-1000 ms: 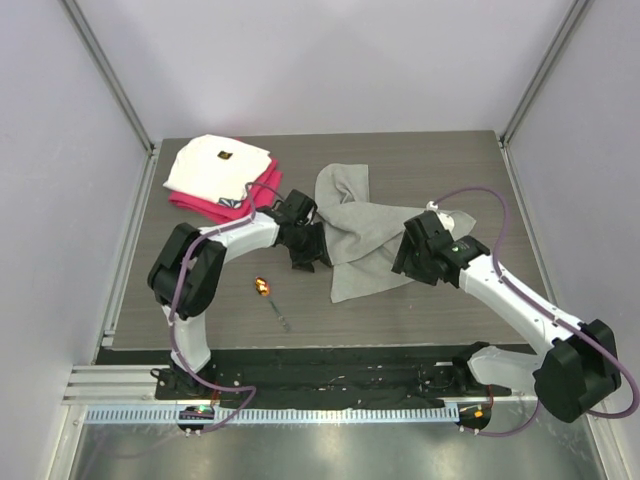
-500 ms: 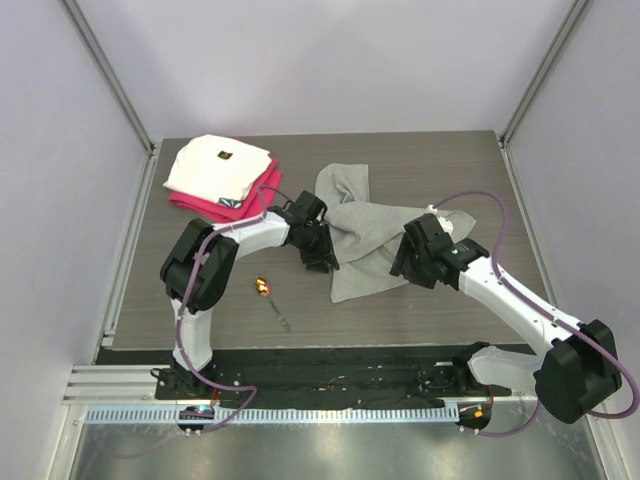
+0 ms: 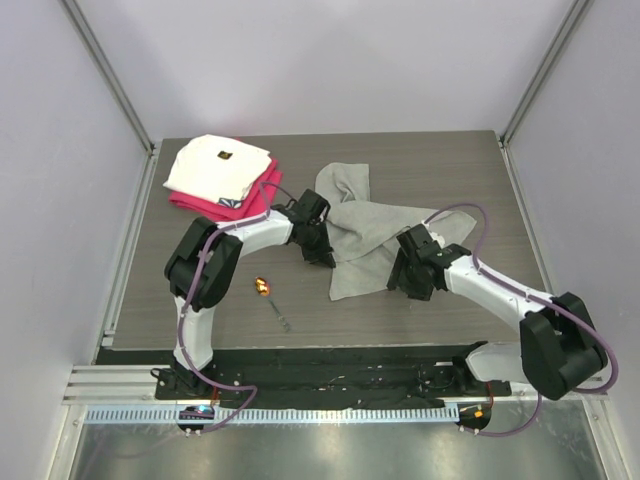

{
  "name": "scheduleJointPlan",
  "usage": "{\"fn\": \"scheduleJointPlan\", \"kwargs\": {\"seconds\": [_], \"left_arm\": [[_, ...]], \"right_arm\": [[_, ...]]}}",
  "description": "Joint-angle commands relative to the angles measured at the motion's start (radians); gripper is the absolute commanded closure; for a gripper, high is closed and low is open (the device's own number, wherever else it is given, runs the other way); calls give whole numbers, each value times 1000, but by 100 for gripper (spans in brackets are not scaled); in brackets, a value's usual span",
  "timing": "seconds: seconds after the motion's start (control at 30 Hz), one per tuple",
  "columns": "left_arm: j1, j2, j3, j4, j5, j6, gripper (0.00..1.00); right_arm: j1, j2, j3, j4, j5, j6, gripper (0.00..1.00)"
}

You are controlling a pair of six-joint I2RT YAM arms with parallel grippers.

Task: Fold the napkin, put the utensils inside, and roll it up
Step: Flatten the napkin out

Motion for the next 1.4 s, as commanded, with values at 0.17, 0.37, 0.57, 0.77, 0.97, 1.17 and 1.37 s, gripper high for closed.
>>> {"fn": "scheduleJointPlan", "kwargs": {"seconds": [0.17, 0.37, 0.57, 0.77, 0.97, 1.17, 1.37], "left_arm": [[-2, -26, 9, 13, -86, 29, 64], [20, -20, 23, 10, -103, 32, 60], [29, -16, 26, 1, -128, 43, 63], [34, -2, 37, -14, -155, 38, 64], [34, 35, 60, -13, -116, 41, 63], [29, 59, 41, -24, -82, 34, 57], [24, 128, 66, -37, -51, 41, 69]], "right_arm": [[-41, 147, 98, 46, 72, -74, 39], [-53, 213, 155, 48, 71, -101, 40], [-54, 238, 165, 46, 74, -114, 39], [-71, 291, 176, 51, 78, -127, 40], [-77, 334, 198, 50, 81, -135, 39], [-87, 371, 204, 48, 95, -147, 40], [-111, 429, 236, 48, 117, -184, 58]]}}
